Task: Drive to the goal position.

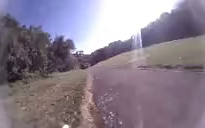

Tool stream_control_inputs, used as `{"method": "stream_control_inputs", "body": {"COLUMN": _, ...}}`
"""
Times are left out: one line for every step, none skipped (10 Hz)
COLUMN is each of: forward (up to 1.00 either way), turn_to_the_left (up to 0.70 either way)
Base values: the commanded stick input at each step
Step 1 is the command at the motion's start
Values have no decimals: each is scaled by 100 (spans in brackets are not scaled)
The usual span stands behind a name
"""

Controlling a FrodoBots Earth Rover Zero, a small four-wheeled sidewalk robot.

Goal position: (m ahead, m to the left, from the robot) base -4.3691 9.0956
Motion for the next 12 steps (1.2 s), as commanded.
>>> {"method": "stream_control_inputs", "body": {"forward": -100, "turn_to_the_left": 2}}
{"method": "stream_control_inputs", "body": {"forward": -97, "turn_to_the_left": 2}}
{"method": "stream_control_inputs", "body": {"forward": -90, "turn_to_the_left": 2}}
{"method": "stream_control_inputs", "body": {"forward": 0, "turn_to_the_left": 5}}
{"method": "stream_control_inputs", "body": {"forward": 0, "turn_to_the_left": 5}}
{"method": "stream_control_inputs", "body": {"forward": 0, "turn_to_the_left": 5}}
{"method": "stream_control_inputs", "body": {"forward": 51, "turn_to_the_left": 0}}
{"method": "stream_control_inputs", "body": {"forward": 94, "turn_to_the_left": 0}}
{"method": "stream_control_inputs", "body": {"forward": 100, "turn_to_the_left": 0}}
{"method": "stream_control_inputs", "body": {"forward": 100, "turn_to_the_left": 0}}
{"method": "stream_control_inputs", "body": {"forward": 100, "turn_to_the_left": -1}}
{"method": "stream_control_inputs", "body": {"forward": 100, "turn_to_the_left": -2}}
